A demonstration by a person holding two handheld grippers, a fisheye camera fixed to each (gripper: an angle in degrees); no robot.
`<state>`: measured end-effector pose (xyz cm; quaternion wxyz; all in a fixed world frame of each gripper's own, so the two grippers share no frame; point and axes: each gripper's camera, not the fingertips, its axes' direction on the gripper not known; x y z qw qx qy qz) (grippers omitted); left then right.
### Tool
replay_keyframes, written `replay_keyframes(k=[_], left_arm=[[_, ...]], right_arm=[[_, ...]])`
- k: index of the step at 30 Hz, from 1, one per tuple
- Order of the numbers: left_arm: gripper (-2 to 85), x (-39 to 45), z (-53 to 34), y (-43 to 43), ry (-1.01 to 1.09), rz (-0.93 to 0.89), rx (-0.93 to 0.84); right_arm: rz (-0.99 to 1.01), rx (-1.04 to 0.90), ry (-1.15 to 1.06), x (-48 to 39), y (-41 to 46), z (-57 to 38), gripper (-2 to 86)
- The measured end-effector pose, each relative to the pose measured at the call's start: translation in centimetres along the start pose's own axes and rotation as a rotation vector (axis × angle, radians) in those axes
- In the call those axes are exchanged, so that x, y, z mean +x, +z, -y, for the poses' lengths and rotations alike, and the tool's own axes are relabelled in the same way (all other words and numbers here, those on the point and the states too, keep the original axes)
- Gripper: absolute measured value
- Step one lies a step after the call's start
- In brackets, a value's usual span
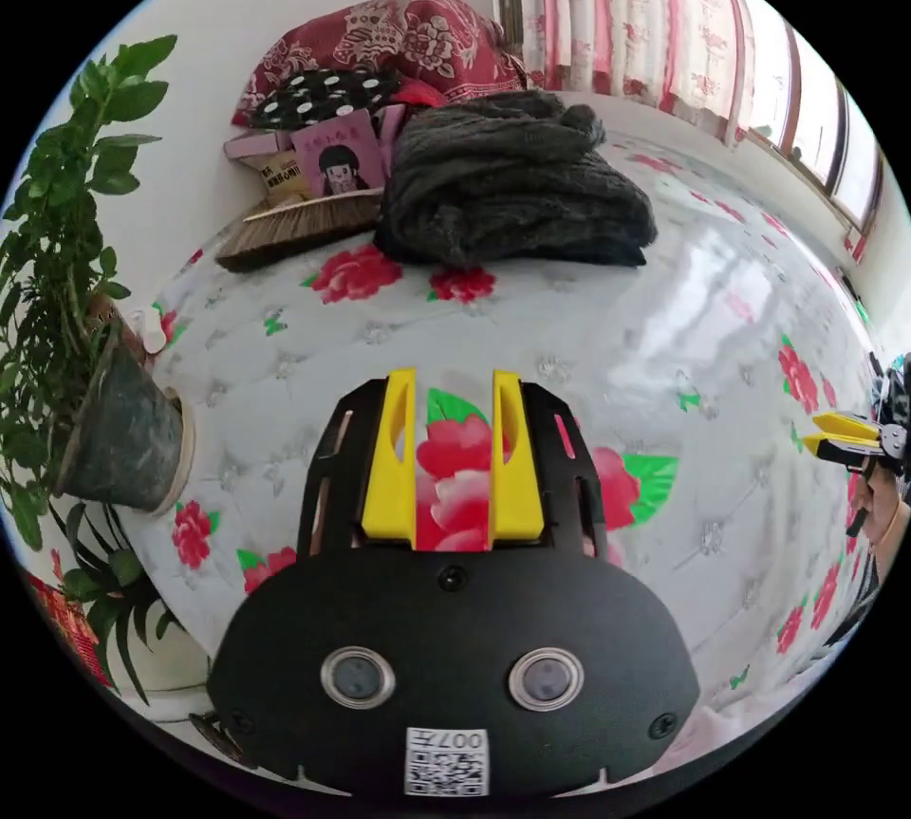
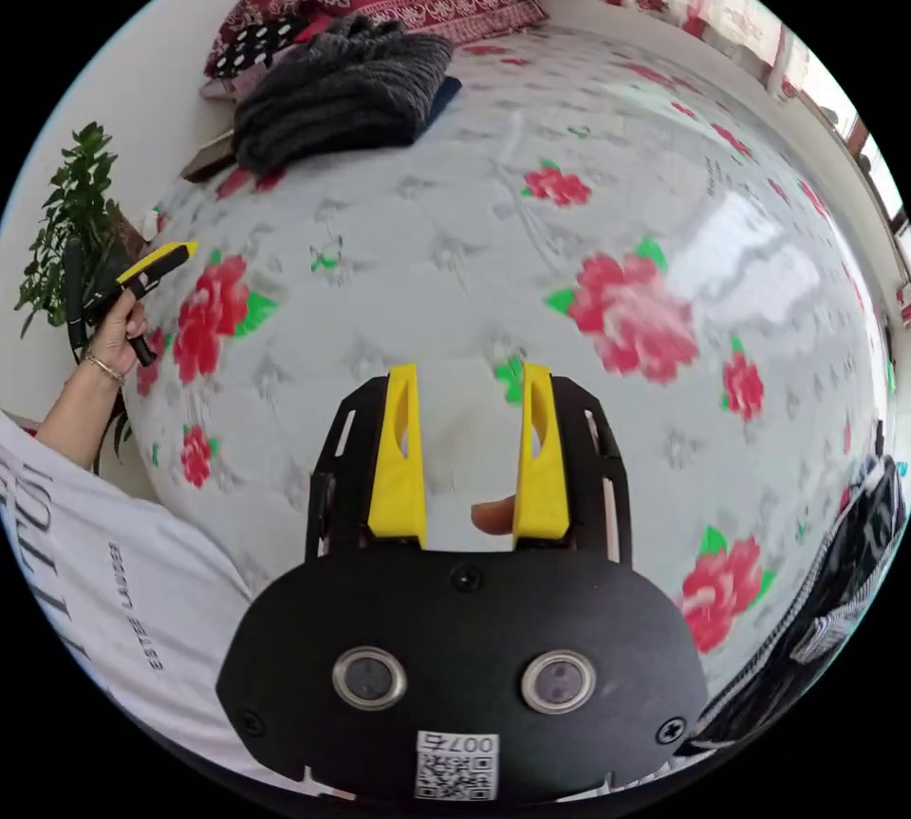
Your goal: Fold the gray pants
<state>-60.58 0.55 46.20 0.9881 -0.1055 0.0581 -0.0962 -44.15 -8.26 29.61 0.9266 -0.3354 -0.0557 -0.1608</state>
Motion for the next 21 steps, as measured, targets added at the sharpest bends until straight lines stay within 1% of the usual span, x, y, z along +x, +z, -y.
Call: replay_keyframes(k=[2, 3, 5, 6, 9, 11, 13, 15, 17, 21], left_arm=[[7.6, 2.5, -3.7, -0.8, 0.048, -0.072, -0.073], [6.2, 3.9, -5.7, -1.4, 0.081, -0.145, -0.120], [5.5, 6.0, -7.6, -2.2, 0.145, -0.231, -0.185], [5.4, 7.3, -8.4, -3.0, 0.194, -0.273, -0.203], [5.4, 10.2, -9.0, -5.3, 0.328, -0.307, -0.179], [5.3, 11.2, -8.8, -6.6, 0.364, -0.284, -0.155], [4.8, 11.7, -8.5, -7.8, 0.377, -0.279, -0.141], [4.2, 11.7, -8.6, -9.8, 0.338, -0.265, -0.101], [4.1, 11.5, -9.4, -11.4, 0.304, -0.263, -0.071], [4.9, 12.3, -12.4, -13.2, 0.292, -0.276, -0.065]], right_arm=[[-0.079, -0.125, 0.029, 0.5, -0.6, -7.7, 13.2], [-0.082, -0.151, 0.040, 0.5, -0.6, -9.4, 13.0], [-0.090, -0.219, 0.100, 0.8, -0.5, -15.0, 12.4], [-0.105, -0.220, 0.126, 1.0, -0.4, -16.1, 12.2], [-0.120, -0.144, 0.319, 3.4, -0.4, -20.5, 11.6], [-0.036, -0.049, 0.487, 6.7, -0.4, -23.5, 11.6], [-0.006, 0.022, 0.598, 9.5, -0.6, -25.8, 11.8], [-0.017, 0.096, 0.694, 12.4, -1.0, -28.5, 11.9], [-0.097, 0.148, 0.778, 16.1, -1.6, -32.5, 12.1], [-0.300, 0.118, 0.820, 21.1, -1.9, -38.5, 12.5]])
